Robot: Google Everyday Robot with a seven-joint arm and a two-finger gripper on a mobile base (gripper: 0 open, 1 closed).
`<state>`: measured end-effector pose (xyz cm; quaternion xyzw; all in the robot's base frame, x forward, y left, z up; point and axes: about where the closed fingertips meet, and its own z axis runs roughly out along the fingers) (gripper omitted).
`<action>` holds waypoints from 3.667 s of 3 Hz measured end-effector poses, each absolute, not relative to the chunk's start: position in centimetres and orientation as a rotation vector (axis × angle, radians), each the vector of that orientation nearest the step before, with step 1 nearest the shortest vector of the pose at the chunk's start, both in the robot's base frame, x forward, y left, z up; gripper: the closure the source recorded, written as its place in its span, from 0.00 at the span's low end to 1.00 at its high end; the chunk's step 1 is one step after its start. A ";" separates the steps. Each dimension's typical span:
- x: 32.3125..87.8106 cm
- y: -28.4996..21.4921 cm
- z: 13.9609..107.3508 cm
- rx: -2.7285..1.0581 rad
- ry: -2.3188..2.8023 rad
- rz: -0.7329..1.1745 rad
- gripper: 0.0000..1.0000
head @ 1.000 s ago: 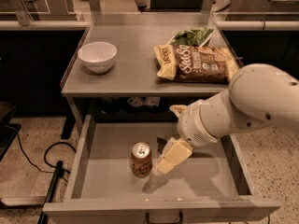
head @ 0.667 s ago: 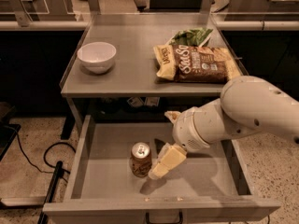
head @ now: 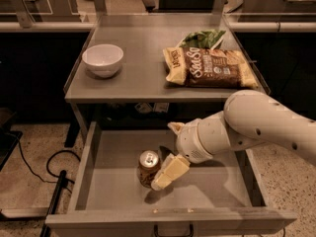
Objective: Pick orange can from top drawer and place on counter
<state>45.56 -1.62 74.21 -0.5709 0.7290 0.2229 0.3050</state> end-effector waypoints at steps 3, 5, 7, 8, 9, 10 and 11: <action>46.6 -0.3 70.8 -1.523 1.946 0.668 0.00; 47.2 1.4 66.7 -1.448 1.927 0.758 0.00; 47.2 2.5 66.3 -1.470 1.905 0.780 0.00; 47.1 3.0 65.9 -1.481 1.895 0.799 0.00; 46.9 3.2 65.6 -1.491 1.886 0.813 0.00; 46.9 3.3 65.6 -1.491 1.886 0.813 0.06; 46.9 3.3 65.6 -1.491 1.886 0.813 0.29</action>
Offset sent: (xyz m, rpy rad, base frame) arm 0.0151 0.0125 -0.0430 0.0295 0.0788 0.0208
